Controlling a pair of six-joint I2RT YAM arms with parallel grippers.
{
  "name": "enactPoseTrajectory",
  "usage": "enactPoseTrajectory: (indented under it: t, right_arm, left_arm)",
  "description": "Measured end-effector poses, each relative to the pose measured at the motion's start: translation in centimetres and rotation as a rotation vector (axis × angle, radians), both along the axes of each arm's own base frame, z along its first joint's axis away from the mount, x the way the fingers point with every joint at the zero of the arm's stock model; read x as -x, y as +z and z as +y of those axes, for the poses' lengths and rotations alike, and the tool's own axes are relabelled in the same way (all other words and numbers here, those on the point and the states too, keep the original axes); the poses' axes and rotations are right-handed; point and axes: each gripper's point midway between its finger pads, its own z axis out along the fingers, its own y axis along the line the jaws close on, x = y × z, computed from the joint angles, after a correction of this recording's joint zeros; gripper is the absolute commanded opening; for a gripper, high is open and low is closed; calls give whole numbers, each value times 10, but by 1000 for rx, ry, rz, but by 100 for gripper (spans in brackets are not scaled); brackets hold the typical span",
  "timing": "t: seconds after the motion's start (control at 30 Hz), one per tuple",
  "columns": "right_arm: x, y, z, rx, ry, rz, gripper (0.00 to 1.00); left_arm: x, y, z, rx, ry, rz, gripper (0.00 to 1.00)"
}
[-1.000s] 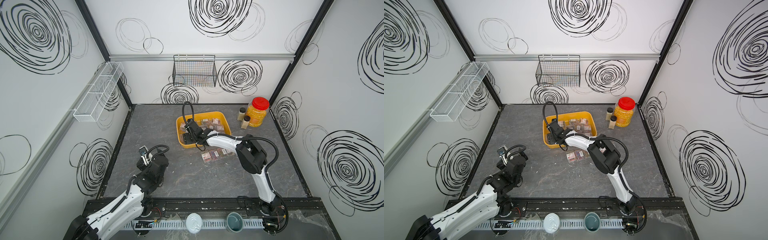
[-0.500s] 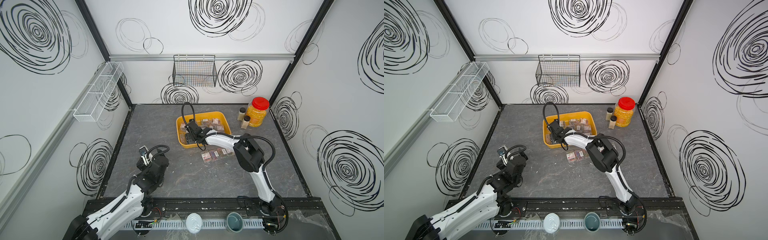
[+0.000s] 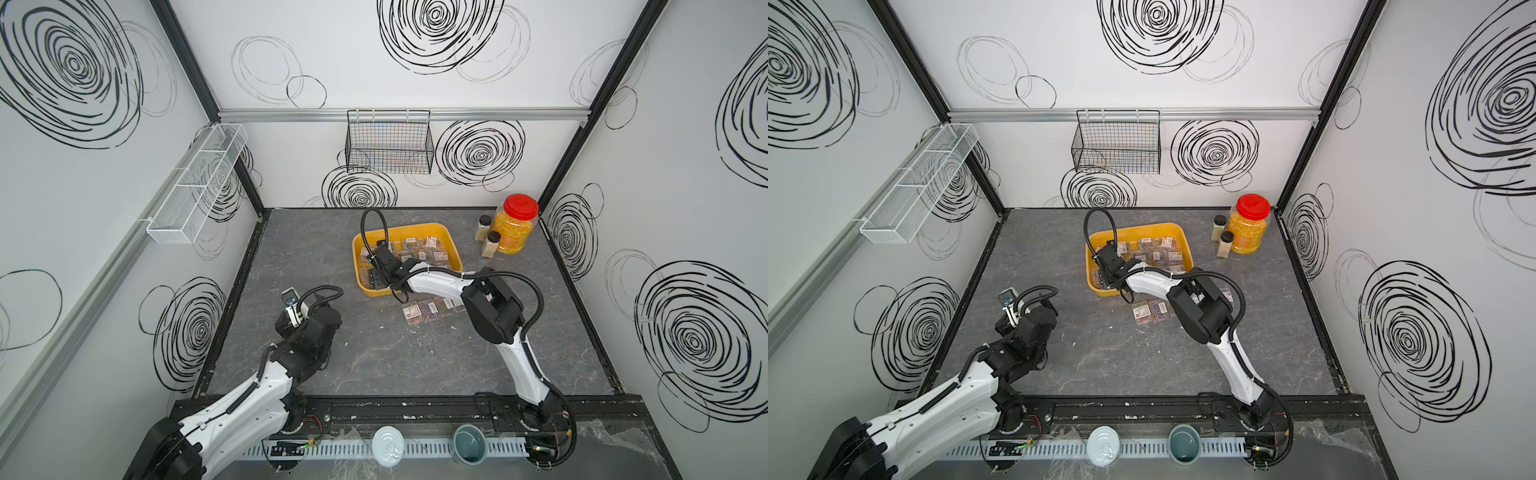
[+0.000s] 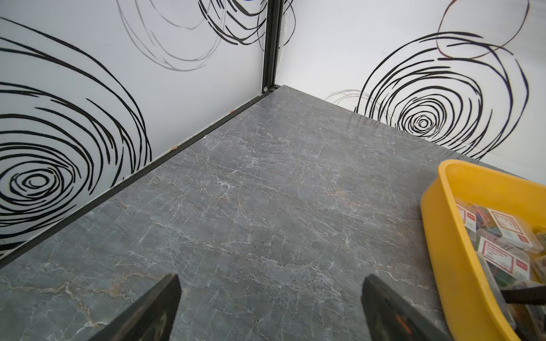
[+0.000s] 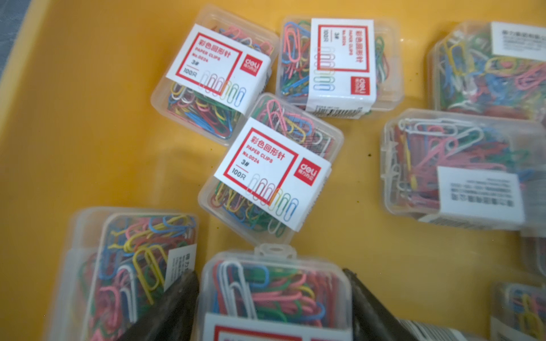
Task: Take the paper clips out of the storage box
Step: Pick up the boxed paper clips from the storage box.
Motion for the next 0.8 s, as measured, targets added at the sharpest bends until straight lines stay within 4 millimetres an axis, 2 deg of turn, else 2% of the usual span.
enactPoseTrajectory:
  t: [0.13,0.3,0.6,0.8]
  right_arm:
    - [-3,3,-12,-44,-30,4,64]
    - [-3,7,-23,-82,-42,22,63]
    - [-5,11,-23,-94,-36,23,48]
    - [-4,12,-23,-92,-31,28,43]
  left_arm:
    - [0,-1,0,-4,3,6,99]
    - [-1,1,0,-3,4,2,99]
    - [0,3,1,7,10,-11,99]
    - [0,4,1,9,10,-15,99]
